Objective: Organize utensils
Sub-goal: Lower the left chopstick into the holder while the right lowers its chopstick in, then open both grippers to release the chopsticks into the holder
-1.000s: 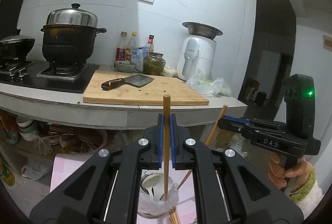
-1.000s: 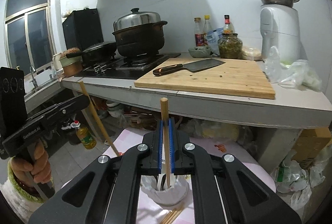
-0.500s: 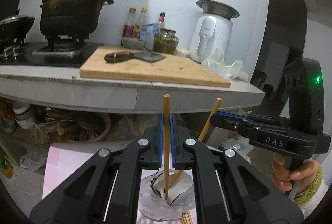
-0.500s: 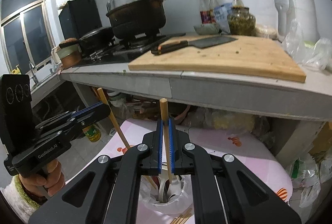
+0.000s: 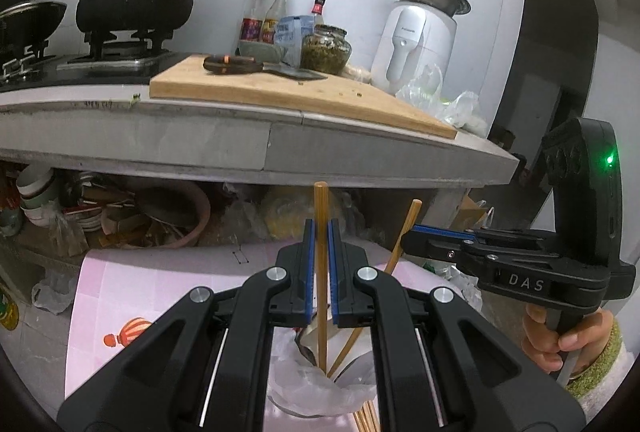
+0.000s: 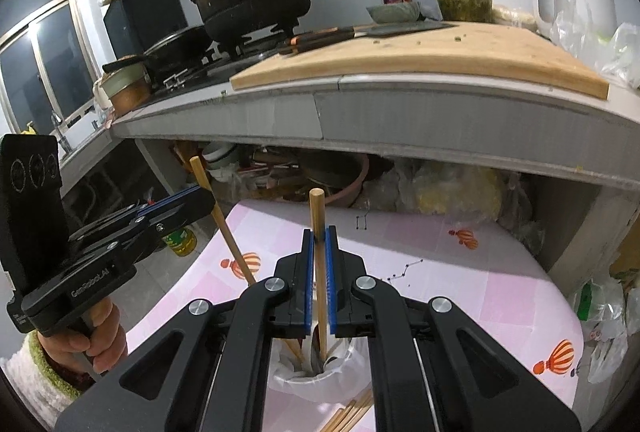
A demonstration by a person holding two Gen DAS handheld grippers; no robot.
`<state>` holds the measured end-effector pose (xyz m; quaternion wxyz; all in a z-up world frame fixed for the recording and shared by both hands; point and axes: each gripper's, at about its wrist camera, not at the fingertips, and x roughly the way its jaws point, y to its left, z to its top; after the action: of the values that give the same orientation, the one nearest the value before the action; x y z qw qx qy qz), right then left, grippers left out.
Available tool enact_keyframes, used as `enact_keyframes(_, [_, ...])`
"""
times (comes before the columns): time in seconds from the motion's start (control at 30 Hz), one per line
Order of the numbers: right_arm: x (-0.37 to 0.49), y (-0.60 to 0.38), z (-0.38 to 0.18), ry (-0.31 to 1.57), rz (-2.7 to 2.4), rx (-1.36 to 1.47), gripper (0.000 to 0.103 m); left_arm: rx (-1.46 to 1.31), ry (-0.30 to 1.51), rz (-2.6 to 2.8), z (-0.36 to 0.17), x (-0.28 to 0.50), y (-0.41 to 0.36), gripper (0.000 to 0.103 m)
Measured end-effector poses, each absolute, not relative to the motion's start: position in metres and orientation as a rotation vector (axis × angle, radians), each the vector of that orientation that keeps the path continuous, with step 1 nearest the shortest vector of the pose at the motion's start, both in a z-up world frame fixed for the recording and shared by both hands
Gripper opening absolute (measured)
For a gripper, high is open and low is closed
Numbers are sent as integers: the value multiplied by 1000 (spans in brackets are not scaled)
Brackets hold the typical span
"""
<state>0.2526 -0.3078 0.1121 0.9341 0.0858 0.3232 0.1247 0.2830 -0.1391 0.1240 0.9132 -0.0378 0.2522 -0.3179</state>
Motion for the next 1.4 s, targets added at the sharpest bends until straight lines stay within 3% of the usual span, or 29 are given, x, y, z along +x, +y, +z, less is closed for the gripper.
enact_keyframes(0.4, [252, -315, 96, 713, 250, 218, 7, -74, 584, -644, 104, 283, -136, 7])
enact_keyframes(0.53, [249, -315, 96, 717, 246, 213, 8, -75, 582, -638, 106, 280, -135, 20])
enact_keyframes(0.7, [244, -316, 102, 703, 236, 202, 29, -75, 560, -642, 113, 273, -133, 28])
enact_keyframes(0.93, [237, -320, 114, 675, 219, 207, 35, -75, 542, -632, 122, 265, -129, 40])
enact_keyframes(1.17, [238, -318, 130, 657, 237, 213, 36, -85, 514, -617, 133, 258, -119, 42])
enact_keyframes(1.27, [247, -312, 129, 669, 257, 207, 43, -89, 513, -614, 134, 257, -116, 42])
enact_keyframes(1.4, [270, -301, 118, 727, 242, 172, 44, -89, 515, -612, 133, 256, -113, 42])
